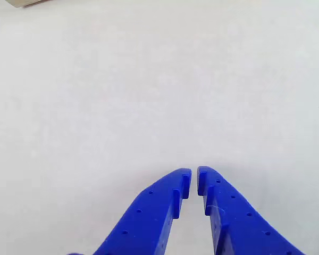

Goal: Place the black cylinder in the wooden box then return to rest.

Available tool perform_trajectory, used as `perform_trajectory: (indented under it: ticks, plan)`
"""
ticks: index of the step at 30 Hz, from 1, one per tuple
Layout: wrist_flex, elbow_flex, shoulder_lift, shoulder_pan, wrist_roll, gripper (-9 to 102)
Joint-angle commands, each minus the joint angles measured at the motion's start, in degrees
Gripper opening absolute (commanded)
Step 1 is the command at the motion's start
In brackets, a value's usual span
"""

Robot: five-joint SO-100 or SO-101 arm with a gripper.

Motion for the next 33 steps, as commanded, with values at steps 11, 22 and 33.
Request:
perform_trajectory:
  ticks: [11,22,33]
  plan:
    - [-1.1,1.8,-0.5,0.0,0.2,0]
    - [-12.6,-6.1,11.3,10.8,5.4,0]
    - [-27.2,-18.4,29.9,23.0,9.5,17]
